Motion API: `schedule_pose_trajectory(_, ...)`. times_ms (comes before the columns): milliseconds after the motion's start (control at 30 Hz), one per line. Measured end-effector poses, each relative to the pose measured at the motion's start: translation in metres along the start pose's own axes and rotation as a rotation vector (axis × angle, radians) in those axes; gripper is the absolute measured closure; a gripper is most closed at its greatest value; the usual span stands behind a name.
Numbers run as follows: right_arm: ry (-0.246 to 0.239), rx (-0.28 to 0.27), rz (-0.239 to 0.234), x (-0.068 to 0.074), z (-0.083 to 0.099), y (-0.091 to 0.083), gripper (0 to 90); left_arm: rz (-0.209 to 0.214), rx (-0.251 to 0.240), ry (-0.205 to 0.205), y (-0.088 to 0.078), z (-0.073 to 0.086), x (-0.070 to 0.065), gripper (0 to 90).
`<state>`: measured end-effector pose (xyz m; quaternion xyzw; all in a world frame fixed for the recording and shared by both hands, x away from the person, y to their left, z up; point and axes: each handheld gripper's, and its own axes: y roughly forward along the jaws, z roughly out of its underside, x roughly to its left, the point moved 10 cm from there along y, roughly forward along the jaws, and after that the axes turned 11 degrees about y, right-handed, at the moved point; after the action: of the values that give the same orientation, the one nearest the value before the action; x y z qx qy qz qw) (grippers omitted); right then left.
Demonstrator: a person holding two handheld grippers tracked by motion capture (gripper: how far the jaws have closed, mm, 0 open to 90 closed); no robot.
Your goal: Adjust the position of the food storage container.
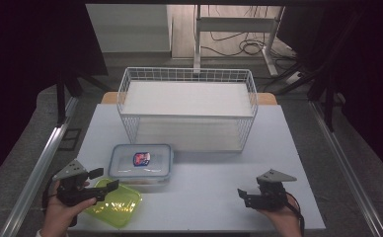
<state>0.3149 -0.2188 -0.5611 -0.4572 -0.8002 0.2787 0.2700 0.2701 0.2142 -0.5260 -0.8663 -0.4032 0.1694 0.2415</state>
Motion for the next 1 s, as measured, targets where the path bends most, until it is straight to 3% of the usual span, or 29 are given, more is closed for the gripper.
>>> schedule_pose_trajectory(200,0.039,0.023,-0.006,-0.002,-0.004,0.0,20.2,-0.007,0.026,-0.031,0.0,0.005,0.004,22.4)
schedule_pose_trajectory(467,0.023,0.051,-0.006,-0.004,-0.002,0.0,20.8,-0.026,0.076,-0.025,0.003,0.007,0.01,24.3)
schedule_pose_trajectory(500,0.045,0.046,-0.017,-0.004,-0.006,-0.001,21.9,-0.032,0.087,-0.024,0.003,0.006,0.013,24.8)
schedule_pose_trajectory(600,0.053,0.05,-0.021,-0.005,-0.007,-0.001,23.1,-0.047,0.097,-0.021,0.002,0.005,0.019,25.9)
schedule_pose_trajectory(667,0.039,0.067,-0.009,-0.005,-0.006,-0.003,25.4,-0.077,0.107,-0.026,0.0,0.005,0.03,31.3)
schedule_pose_trajectory(800,0.024,0.075,-0.006,-0.004,-0.005,-0.003,25.4,-0.094,0.116,-0.048,-0.002,0.006,0.042,41.3)
schedule_pose_trajectory(867,0.021,0.076,-0.005,-0.005,-0.004,-0.003,25.2,-0.107,0.127,-0.06,-0.003,0.006,0.054,50.2)
schedule_pose_trajectory(933,0.02,0.076,-0.005,-0.005,-0.004,-0.003,25.2,-0.107,0.131,-0.063,-0.003,0.006,0.056,63.4)
schedule_pose_trajectory(1000,0.022,0.07,-0.007,-0.006,-0.005,-0.003,24.9,-0.111,0.152,-0.068,0.0,0.005,0.067,76.7)
